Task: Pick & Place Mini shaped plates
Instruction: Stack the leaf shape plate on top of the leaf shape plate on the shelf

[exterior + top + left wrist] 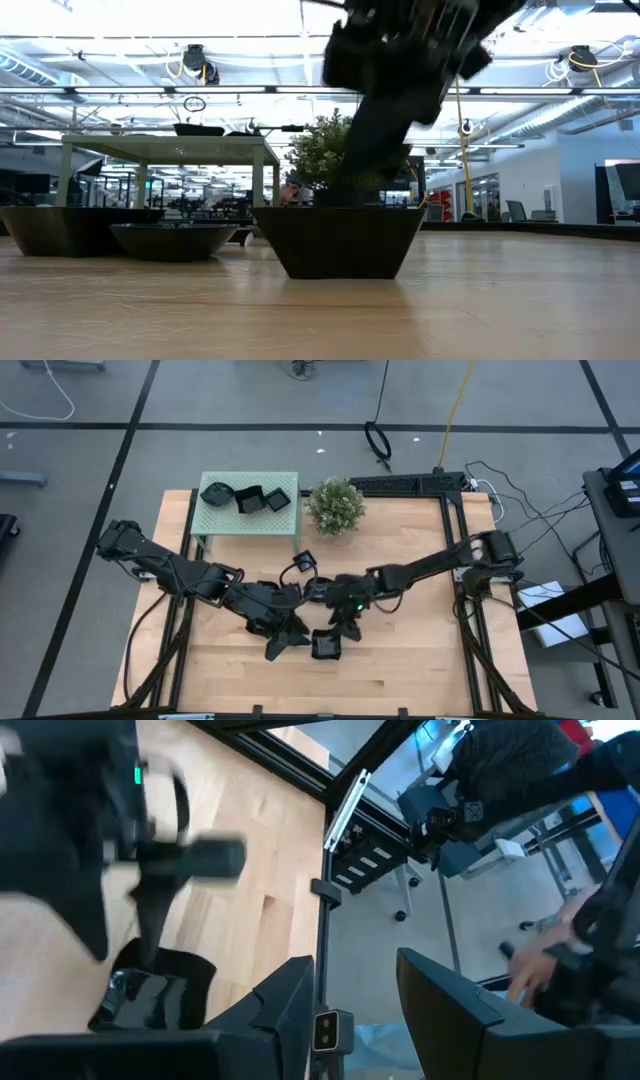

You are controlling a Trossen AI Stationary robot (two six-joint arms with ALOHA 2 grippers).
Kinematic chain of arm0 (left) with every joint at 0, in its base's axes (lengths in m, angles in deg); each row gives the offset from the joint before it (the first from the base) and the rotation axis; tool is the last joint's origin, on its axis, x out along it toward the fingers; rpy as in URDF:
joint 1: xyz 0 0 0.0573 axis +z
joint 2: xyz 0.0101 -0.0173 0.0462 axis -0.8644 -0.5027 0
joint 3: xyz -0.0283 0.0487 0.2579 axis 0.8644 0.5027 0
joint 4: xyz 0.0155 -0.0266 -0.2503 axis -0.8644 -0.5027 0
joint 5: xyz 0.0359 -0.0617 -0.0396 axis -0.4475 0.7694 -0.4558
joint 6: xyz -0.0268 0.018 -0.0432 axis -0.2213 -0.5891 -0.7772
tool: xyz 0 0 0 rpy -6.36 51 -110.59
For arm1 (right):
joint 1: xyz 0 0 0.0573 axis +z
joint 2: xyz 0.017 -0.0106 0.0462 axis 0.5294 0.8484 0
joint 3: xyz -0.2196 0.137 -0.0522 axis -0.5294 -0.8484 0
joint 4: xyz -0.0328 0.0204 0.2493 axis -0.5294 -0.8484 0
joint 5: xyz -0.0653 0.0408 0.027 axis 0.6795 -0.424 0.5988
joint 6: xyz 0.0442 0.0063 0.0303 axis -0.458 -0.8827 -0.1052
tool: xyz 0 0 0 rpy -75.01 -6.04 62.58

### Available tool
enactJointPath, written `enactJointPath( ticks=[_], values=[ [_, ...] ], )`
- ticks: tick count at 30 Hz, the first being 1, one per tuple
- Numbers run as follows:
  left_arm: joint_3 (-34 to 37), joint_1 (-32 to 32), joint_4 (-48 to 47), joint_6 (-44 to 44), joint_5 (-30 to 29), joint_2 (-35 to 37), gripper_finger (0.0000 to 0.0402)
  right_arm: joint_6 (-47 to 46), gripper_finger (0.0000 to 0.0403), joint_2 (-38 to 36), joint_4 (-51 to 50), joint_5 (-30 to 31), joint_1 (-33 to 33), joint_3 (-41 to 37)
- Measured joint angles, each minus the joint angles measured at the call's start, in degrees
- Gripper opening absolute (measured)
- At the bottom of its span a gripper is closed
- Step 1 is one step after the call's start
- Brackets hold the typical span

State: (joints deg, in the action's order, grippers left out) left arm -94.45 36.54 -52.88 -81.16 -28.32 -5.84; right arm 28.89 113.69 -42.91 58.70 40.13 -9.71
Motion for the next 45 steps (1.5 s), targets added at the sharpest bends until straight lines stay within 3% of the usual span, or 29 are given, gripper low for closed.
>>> enactJointPath(
  ticks=[2, 7, 12, 15, 22, 31, 40, 45],
  values=[
    [0.0, 0.21, -0.02, 0.91, -0.03, 0.0, 0.0147, 0.45, 0.0159, -4.0, -4.75, -2.02, -0.85, 0.02],
    [0.0, 1.36, -0.02, 2.24, -2.98, 0.0, 0.0147, 7.13, 0.0155, -15.64, -19.49, -0.29, -2.63, 0.04],
    [0.0, 3.19, -0.02, 2.22, -4.38, 0.0, 0.0147, 12.74, 0.0146, -28.14, -34.42, 9.85, -3.35, 0.04],
    [0.0, 4.3, -0.02, 1.8, -4.43, 0.0, 0.0147, 13.8, 0.0144, -35.24, -37.74, 17.36, -3.3, -1.96],
    [0.0, 6.14, -0.02, 1.41, -4.45, 0.0, 0.0147, 10.62, 0.0144, -53.47, -32.21, 26.0, -3.3, -17.69],
    [0.0, 7.91, -0.02, 1.44, -4.47, 0.0, 0.0147, 5.86, 0.0144, -75.06, -14.99, 33.53, -3.33, -38.36],
    [0.0, 8.74, -3.92, 4.42, -5.0, 0.0, 0.0147, 14.42, 0.0144, -86.26, -1.86, 35.84, -3.33, -48.89],
    [0.0, 8.75, -9.83, 7.86, -11.53, -0.02, 0.0147, 17.32, 0.0144, -88.51, 2.2, 35.92, -3.33, -51.58]
  ],
)
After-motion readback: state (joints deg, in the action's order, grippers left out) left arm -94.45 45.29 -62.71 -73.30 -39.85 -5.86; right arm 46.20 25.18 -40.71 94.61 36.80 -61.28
